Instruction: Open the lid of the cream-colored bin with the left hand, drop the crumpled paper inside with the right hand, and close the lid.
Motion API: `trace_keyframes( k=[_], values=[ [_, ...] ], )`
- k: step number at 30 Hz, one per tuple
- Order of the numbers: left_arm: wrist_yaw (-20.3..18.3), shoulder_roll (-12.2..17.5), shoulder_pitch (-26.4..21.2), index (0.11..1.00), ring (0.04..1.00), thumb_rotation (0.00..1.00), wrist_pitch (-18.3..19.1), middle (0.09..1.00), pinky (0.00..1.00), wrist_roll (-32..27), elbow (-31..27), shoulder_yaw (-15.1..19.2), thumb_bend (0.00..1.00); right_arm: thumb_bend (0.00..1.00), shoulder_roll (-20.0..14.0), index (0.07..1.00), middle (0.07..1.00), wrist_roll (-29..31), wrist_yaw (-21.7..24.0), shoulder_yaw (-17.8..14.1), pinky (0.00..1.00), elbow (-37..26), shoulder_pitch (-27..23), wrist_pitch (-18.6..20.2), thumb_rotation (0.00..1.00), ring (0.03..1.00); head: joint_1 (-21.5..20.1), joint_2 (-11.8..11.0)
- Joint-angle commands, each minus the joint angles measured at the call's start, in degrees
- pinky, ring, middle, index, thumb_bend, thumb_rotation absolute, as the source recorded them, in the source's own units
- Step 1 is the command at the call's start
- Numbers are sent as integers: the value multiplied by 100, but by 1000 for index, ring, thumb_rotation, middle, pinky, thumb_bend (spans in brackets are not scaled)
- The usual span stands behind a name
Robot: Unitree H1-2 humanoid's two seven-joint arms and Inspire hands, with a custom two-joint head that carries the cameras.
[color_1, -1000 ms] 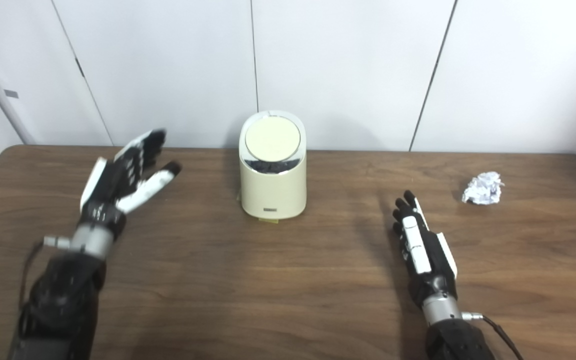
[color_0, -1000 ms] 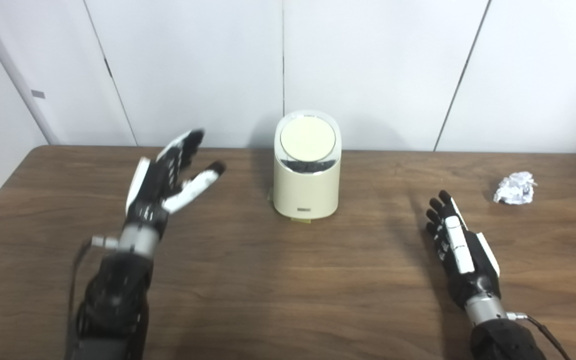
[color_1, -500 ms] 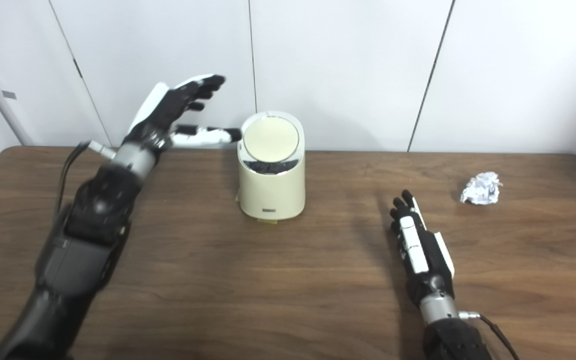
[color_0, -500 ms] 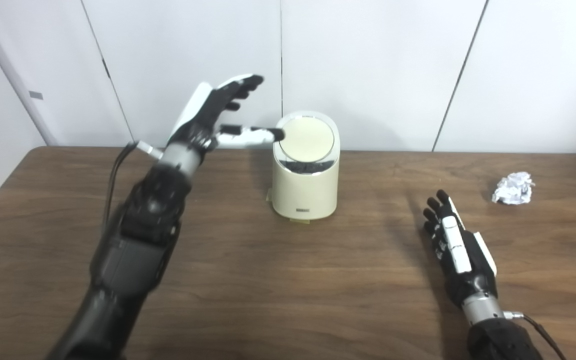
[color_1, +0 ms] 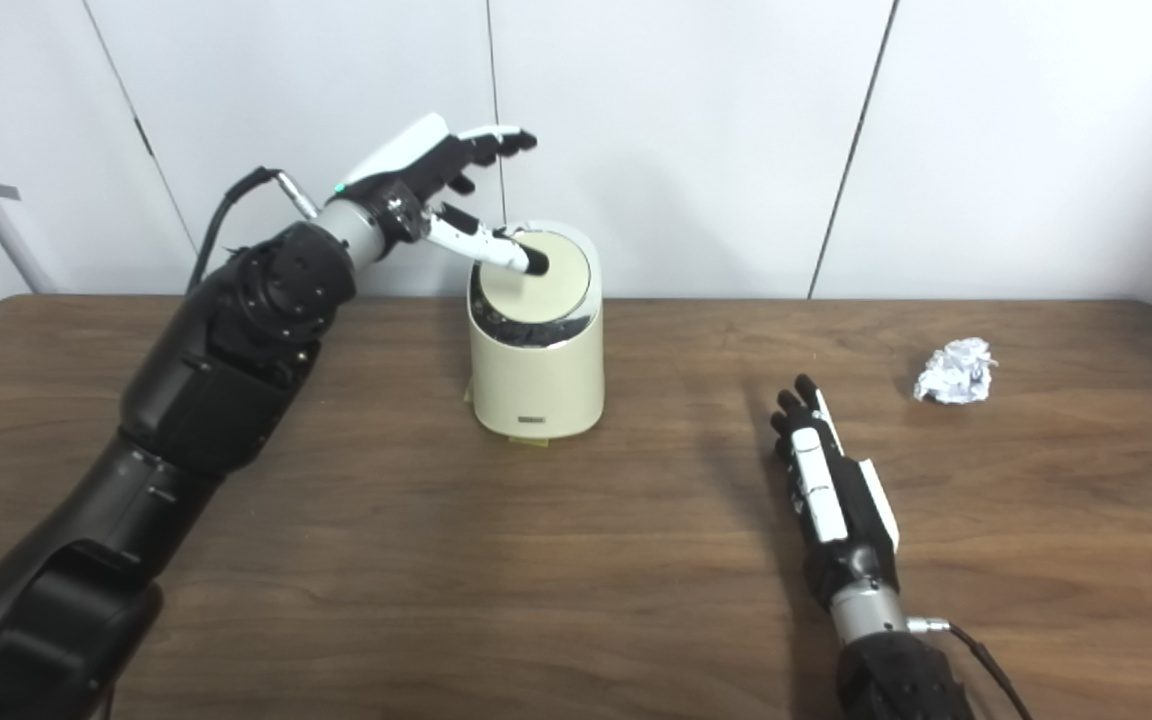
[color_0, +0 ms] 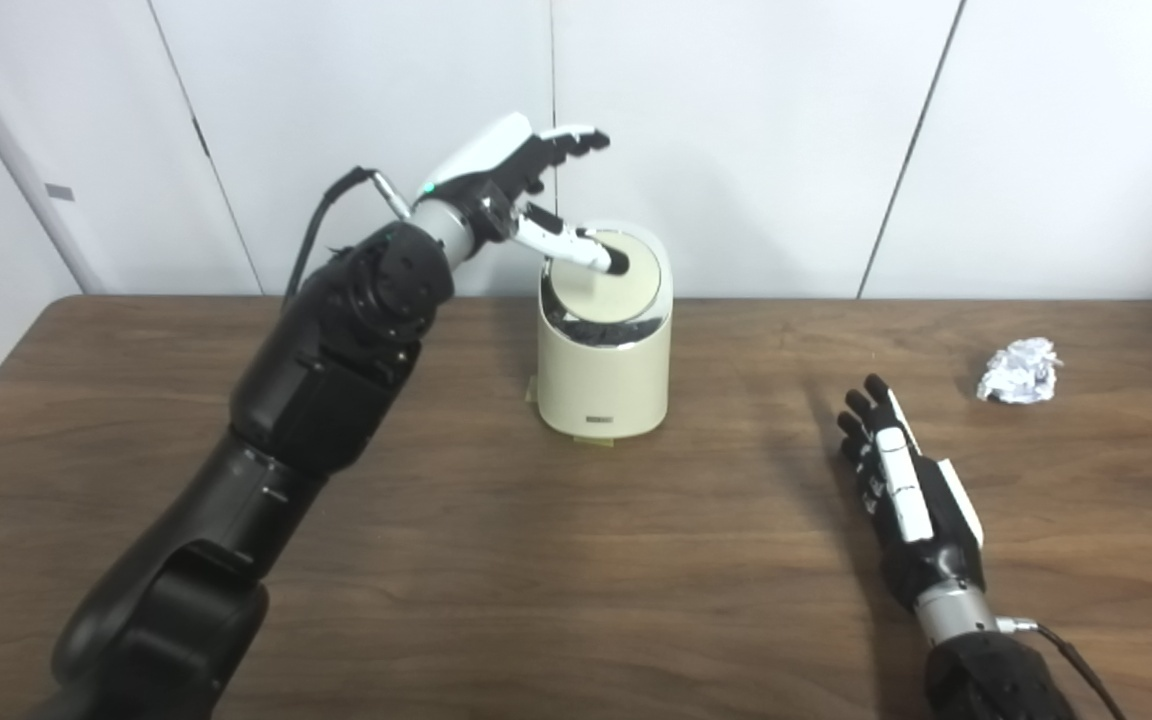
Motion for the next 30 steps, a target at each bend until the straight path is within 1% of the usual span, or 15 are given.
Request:
trace_keyframes(
  k=[1, 3, 5, 6, 9, 11, 13, 14, 16, 20, 22, 24, 26, 27, 30],
  values=[
    [53, 0, -538, 944, 906, 194, -82, 921, 810, 157, -24, 31, 894, 532, 52, 998, 963, -1, -3, 20, 1000, -26, -154, -16, 854, 957, -13, -4],
    [87, 23, -579, 936, 905, 161, -207, 917, 819, 334, 62, -83, 890, 539, 70, 998, 959, -22, -17, 26, 1000, -6, -166, -41, 861, 953, -33, -13],
    [91, 43, -621, 923, 909, 173, -304, 909, 841, 480, 146, -175, 893, 539, 86, 996, 956, -28, -27, 27, 999, -7, -172, -47, 862, 949, -42, -10],
    [72, 42, -640, 913, 924, 152, -333, 918, 859, 519, 186, -205, 897, 536, 94, 997, 955, -31, -31, 28, 1000, -13, -173, -45, 863, 947, -44, -13],
    [-7, 39, -673, 909, 939, 136, -368, 932, 869, 590, 291, -262, 899, 535, 118, 998, 955, -56, -55, 34, 999, -38, -179, -30, 865, 947, -45, -19],
    [-57, 35, -688, 908, 943, 116, -386, 940, 861, 616, 371, -295, 904, 540, 133, 997, 953, -89, -80, 40, 998, -42, -186, -28, 863, 948, -49, -19],
    [-95, 49, -704, 915, 923, 100, -467, 947, 819, 667, 455, -347, 904, 556, 147, 996, 951, -106, -92, 47, 994, -43, -194, -37, 864, 945, -55, -16],
    [-87, 74, -700, 914, 916, 89, -563, 946, 810, 707, 491, -386, 909, 555, 151, 996, 951, -113, -99, 52, 991, -63, -190, -24, 863, 943, -58, -14],
    [-69, 115, -682, 916, 925, 86, -706, 953, 828, 779, 531, -439, 908, 546, 159, 996, 951, -111, -105, 58, 989, -98, -185, -4, 864, 943, -65, -10],
    [-29, 168, -650, 910, 931, 89, -823, 951, 850, 1064, 596, -565, 909, 539, 138, 996, 948, -267, -148, 114, 975, -160, -166, -1, 870, 942, -49, 4],
    [2, 169, -625, 898, 897, 62, -891, 916, 813, 1173, 634, -586, 916, 547, 134, 996, 947, -328, -163, 137, 965, -174, -160, -16, 867, 938, -54, 1],
    [27, 162, -604, 894, 890, 48, -968, 905, 798, 1270, 691, -600, 921, 562, 153, 993, 945, -371, -191, 145, 958, -167, -170, -26, 857, 934, -82, -4],
    [68, 152, -590, 892, 891, 45, -1050, 903, 797, 1341, 759, -603, 923, 568, 138, 992, 944, -483, -215, 186, 954, -173, -173, -25, 854, 932, -114, -7],
    [101, 144, -581, 891, 891, 45, -1096, 904, 797, 1377, 801, -607, 923, 564, 135, 994, 944, -523, -222, 204, 944, -202, -163, 4, 878, 931, -142, -12],
    [225, 107, -556, 891, 899, 38, -1298, 905, 819, 1488, 967, -626, 918, 558, 144, 998, 952, -473, -180, 221, 957, -291, -126, 63, 871, 940, -214, -28]
  ],
)
